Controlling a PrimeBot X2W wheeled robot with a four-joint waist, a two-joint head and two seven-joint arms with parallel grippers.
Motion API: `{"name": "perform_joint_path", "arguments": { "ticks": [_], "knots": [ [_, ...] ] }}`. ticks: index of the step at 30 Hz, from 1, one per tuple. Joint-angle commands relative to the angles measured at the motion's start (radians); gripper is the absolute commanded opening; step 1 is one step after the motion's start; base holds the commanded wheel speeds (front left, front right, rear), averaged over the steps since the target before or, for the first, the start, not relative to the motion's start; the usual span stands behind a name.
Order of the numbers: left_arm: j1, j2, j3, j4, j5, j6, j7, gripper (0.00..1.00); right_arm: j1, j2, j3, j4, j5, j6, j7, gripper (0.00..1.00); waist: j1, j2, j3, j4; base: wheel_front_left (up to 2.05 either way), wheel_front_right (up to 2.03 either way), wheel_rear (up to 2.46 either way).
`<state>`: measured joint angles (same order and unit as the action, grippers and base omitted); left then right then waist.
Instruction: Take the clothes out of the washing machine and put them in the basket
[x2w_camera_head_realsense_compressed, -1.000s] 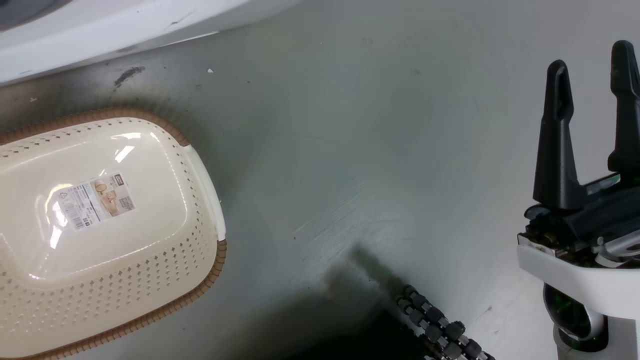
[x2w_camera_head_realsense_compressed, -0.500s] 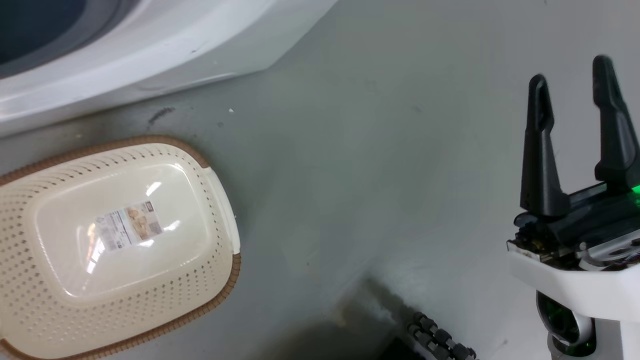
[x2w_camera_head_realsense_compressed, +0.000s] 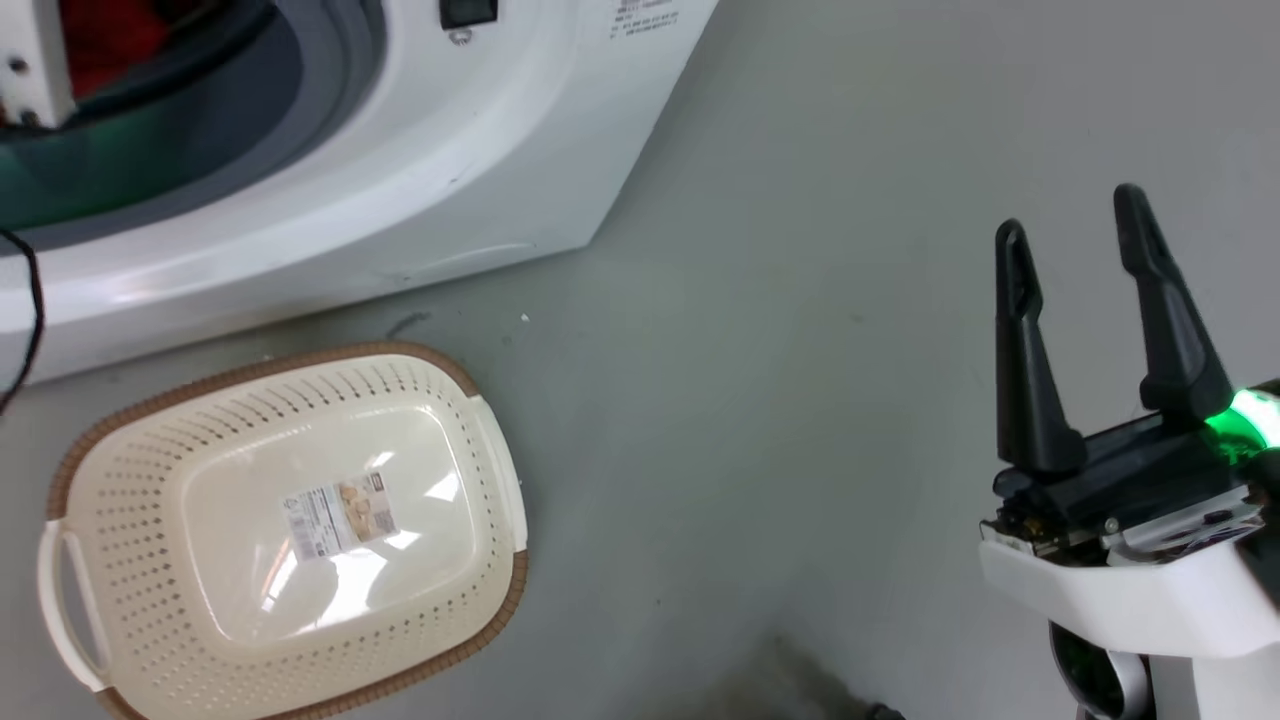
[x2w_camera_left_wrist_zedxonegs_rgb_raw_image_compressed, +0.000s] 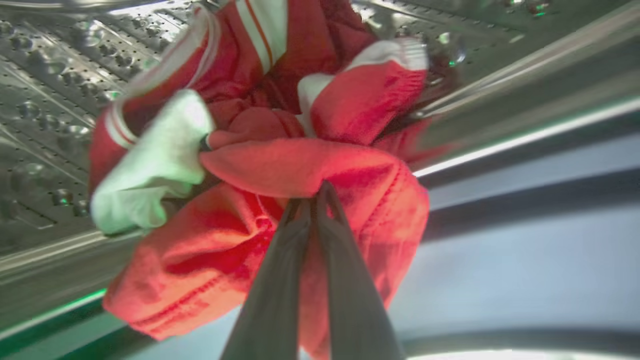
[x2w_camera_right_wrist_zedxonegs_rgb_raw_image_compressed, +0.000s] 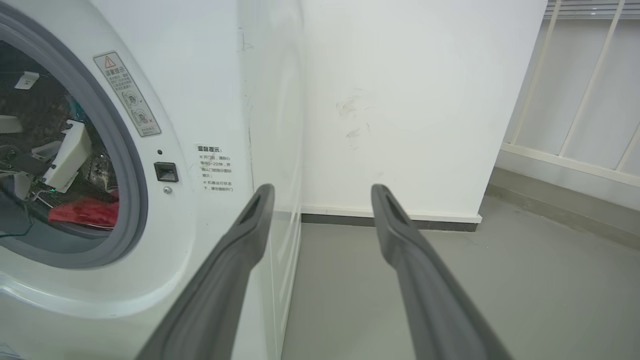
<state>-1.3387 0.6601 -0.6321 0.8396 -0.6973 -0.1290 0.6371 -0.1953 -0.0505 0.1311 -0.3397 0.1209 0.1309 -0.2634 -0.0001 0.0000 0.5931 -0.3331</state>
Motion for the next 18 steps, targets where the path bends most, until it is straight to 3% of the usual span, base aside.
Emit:
{"name": "perform_joint_path", "arguments": {
  "ticks": [1,10,18],
  "knots": [
    [0.035,0.002,-0.001,-0.008,-0.014,0.0,-0.021,0.0,0.015,0.0,0.001,0.006,-0.012,0.0,-0.002,1.0,0.0001,0.0,-0.044,0.015,0.0,0.0,0.0],
    [0.234,-0.001,-0.013,-0.093,-0.081,0.0,-0.151,0.0,0.088,0.0,0.02,0.028,-0.056,0.0,-0.002,1.0,0.0001,0.0,-0.185,0.053,0.0,0.0,0.0],
    [0.372,0.008,-0.006,-0.23,-0.097,0.035,-0.232,0.0,0.143,0.0,0.032,0.044,-0.085,0.0,-0.002,1.0,0.0001,0.0,-0.291,0.08,0.0,0.0,0.0]
  ]
}}
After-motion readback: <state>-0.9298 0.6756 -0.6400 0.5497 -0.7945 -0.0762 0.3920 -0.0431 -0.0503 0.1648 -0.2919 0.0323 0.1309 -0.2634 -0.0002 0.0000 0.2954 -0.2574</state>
